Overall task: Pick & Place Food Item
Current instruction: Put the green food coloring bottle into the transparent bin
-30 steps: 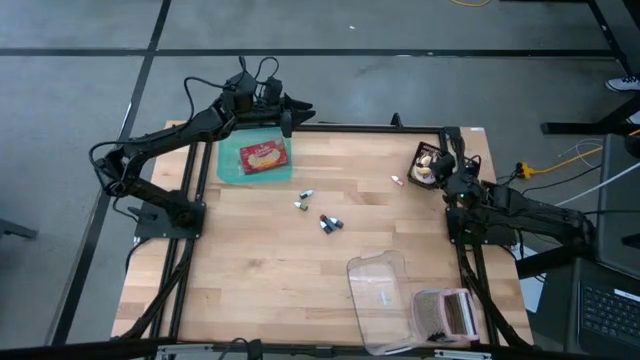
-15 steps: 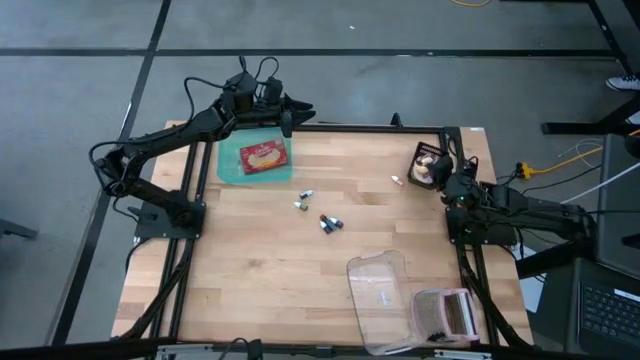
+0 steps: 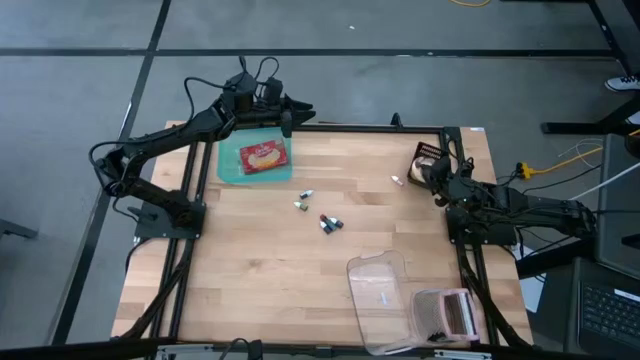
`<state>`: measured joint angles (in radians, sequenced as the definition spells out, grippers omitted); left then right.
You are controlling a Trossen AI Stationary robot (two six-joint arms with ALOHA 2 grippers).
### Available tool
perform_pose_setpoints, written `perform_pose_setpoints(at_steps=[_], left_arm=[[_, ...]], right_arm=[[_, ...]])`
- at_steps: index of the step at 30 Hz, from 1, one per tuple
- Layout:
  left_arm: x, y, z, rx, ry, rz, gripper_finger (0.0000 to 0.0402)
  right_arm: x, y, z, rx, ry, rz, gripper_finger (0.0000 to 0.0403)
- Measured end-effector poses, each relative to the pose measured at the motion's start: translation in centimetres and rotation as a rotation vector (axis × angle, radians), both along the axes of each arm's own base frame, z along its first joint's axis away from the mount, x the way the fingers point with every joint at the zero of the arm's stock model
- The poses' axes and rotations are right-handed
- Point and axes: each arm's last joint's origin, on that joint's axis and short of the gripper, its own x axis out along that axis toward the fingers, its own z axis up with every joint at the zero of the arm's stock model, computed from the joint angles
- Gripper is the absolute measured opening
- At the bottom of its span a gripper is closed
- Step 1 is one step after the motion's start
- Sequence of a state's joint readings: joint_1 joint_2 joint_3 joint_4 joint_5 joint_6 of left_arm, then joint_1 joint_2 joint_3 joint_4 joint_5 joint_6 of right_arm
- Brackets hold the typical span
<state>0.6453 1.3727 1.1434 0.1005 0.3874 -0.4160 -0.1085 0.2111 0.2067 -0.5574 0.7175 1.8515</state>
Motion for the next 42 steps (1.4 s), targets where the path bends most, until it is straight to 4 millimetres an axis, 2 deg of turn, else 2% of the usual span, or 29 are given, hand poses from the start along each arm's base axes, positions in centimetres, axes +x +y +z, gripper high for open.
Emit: perform_pose_setpoints(at_steps=[9, 13, 17, 22, 24, 28, 31, 34, 36, 39, 42], left_arm=[[0.0, 0.0, 0.0, 0.001, 0.000, 0.000, 0.0185], [0.1, 0.1, -0.1, -0.008, 0.003, -0.001, 0.0186], [0.1, 0.1, -0.1, 0.019, 0.009, 0.000, 0.0185], [0.0, 0.6, 0.1, 0.120, 0.011, 0.059, 0.0188], [-0.1, 1.0, -0.1, 0.120, 0.022, 0.072, 0.0189], [-0.2, 1.1, 0.2, 0.115, -0.022, 0.072, 0.0189], [-0.5, 0.4, 2.1, 0.143, -0.162, 0.052, 0.0189], [-1.3, -0.5, 4.2, 0.185, -0.288, 0.046, 0.0189], [-2.0, -1.0, 5.2, 0.196, -0.303, 0.066, 0.0189], [-3.3, -2.1, 7.1, 0.232, -0.216, 0.078, 0.0189], [-4.3, -3.7, 7.9, 0.276, 0.045, 0.078, 0.0189]], right_arm=[[0.2, 0.2, 0.3, -0.009, -0.043, 0.016, 0.0185], [0.7, 0.1, 1.3, -0.075, -0.114, 0.013, 0.0186], [1.3, 0.0, 4.2, -0.274, -0.247, 0.034, 0.0186], [0.9, 0.6, 9.7, -0.759, -0.473, 0.187, 0.0186], [0.9, 0.8, 11.5, -0.901, -0.517, 0.208, 0.0186], [2.9, 0.9, 14.2, -1.018, -0.386, 0.293, 0.0186], [5.5, 0.7, 16.3, -1.098, -0.268, 0.343, 0.0186], [7.8, -0.1, 18.3, -1.187, -0.091, 0.287, 0.0186], [8.9, -0.8, 19.9, -1.236, -0.012, 0.227, 0.0186], [10.4, -1.9, 21.1, -1.237, 0.114, 0.245, 0.0186], [11.4, -2.7, 22.2, -1.214, 0.223, 0.355, 0.0186]])
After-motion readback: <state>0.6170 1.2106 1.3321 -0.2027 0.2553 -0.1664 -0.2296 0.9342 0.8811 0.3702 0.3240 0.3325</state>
